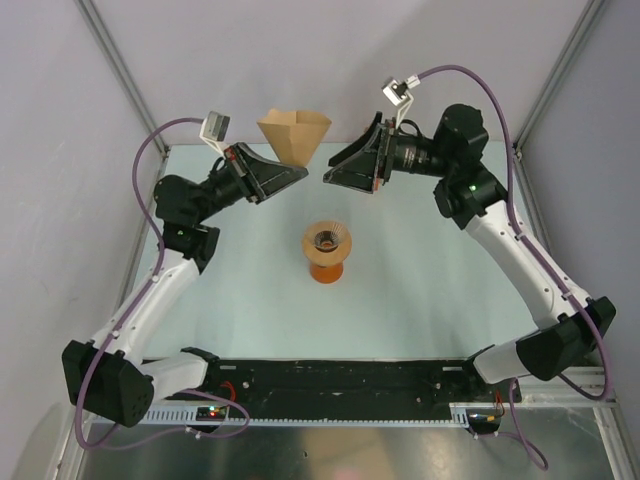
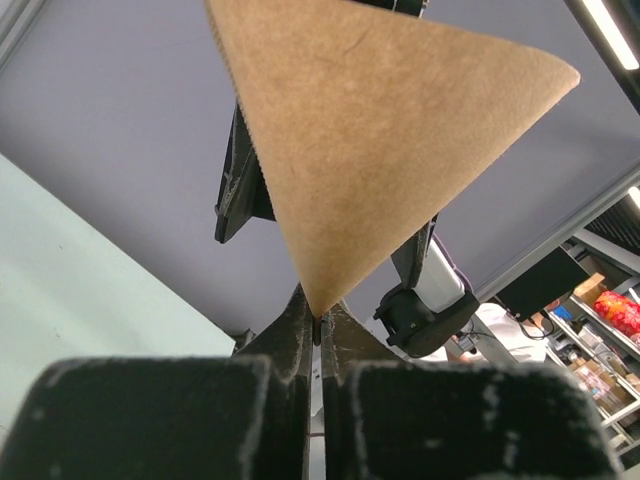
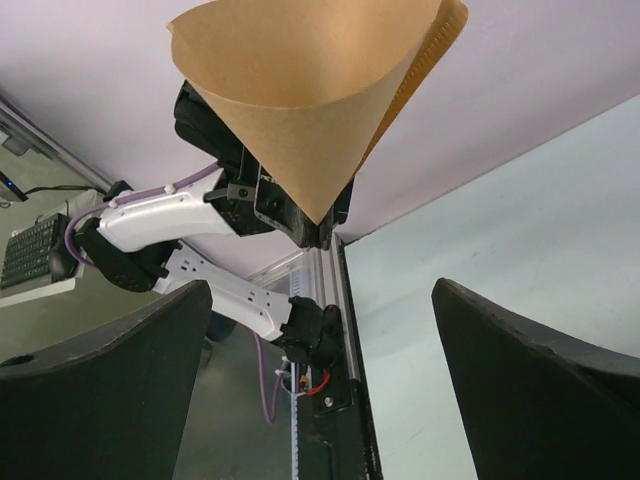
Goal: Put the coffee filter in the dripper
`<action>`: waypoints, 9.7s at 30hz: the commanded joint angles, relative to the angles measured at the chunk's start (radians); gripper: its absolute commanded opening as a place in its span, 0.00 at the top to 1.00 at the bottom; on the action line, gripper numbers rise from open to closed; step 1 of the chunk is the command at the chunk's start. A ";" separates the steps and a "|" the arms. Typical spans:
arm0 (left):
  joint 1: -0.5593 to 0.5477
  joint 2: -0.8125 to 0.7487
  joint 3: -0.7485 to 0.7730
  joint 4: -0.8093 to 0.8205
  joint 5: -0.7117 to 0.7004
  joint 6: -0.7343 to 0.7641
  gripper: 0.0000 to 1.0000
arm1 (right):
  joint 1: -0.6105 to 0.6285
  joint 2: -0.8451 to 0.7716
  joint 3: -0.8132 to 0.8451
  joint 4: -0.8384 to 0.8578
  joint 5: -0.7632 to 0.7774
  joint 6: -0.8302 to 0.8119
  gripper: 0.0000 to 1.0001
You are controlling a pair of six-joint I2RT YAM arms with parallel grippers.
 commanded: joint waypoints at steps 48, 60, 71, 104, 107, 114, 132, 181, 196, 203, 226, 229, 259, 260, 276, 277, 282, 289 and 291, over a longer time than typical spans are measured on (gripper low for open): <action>-0.057 0.032 -0.071 0.094 -0.032 0.000 1.00 | -0.057 0.110 0.164 0.185 0.177 0.185 0.99; -0.054 0.032 -0.007 0.110 -0.026 0.001 1.00 | -0.080 0.028 0.003 0.340 0.109 0.289 0.08; -0.054 0.028 -0.017 0.123 -0.039 -0.019 1.00 | 0.023 0.077 -0.004 0.302 0.130 0.234 0.25; 0.011 -0.041 -0.029 -0.019 -0.050 0.143 0.42 | 0.031 0.082 -0.009 0.244 0.117 0.232 1.00; 0.012 -0.039 -0.023 -0.043 -0.056 0.162 0.45 | 0.039 0.084 -0.009 0.235 0.117 0.226 1.00; 0.024 -0.043 -0.021 -0.064 -0.062 0.183 0.51 | 0.041 0.082 -0.018 0.223 0.109 0.242 1.00; 0.044 -0.053 -0.006 -0.065 -0.046 0.173 0.87 | 0.045 0.087 -0.030 0.219 0.101 0.243 1.00; 0.161 -0.049 0.047 -0.031 -0.102 0.110 0.87 | 0.095 0.081 -0.178 0.340 0.091 0.290 1.00; 0.330 -0.040 0.108 -0.046 -0.023 0.094 0.56 | 0.070 0.048 -0.182 0.242 -0.023 0.123 1.00; 0.382 -0.067 0.138 -0.225 0.165 0.304 0.25 | 0.045 0.020 -0.081 -0.254 -0.101 -0.411 1.00; -0.046 -0.235 0.188 -1.311 0.049 1.430 0.17 | 0.160 -0.072 -0.008 -0.920 -0.032 -1.178 1.00; -0.064 -0.230 0.186 -1.311 0.059 1.434 0.19 | 0.185 -0.078 -0.018 -0.937 -0.013 -1.210 1.00; -0.193 -0.176 0.203 -1.317 0.007 1.459 0.34 | 0.276 -0.042 0.019 -0.986 0.030 -1.243 1.00; -0.199 -0.172 0.200 -1.317 0.004 1.461 0.36 | 0.277 -0.036 0.025 -0.993 0.025 -1.243 1.00; -0.186 -0.124 0.157 -1.275 0.058 1.235 0.99 | 0.223 -0.036 0.031 -0.920 0.041 -1.146 0.44; -0.161 -0.119 0.146 -1.240 0.068 1.177 1.00 | 0.206 -0.056 0.006 -0.868 0.067 -1.124 0.34; -0.059 -0.109 0.088 -1.067 0.089 0.881 1.00 | 0.160 -0.110 -0.029 -0.751 0.288 -1.084 0.10; 0.007 -0.081 -0.007 -0.766 0.144 0.451 1.00 | 0.239 -0.114 -0.052 -0.659 0.600 -1.149 0.02; 0.023 -0.074 -0.063 -0.572 0.163 0.291 1.00 | 0.276 -0.103 -0.049 -0.636 0.661 -1.177 0.01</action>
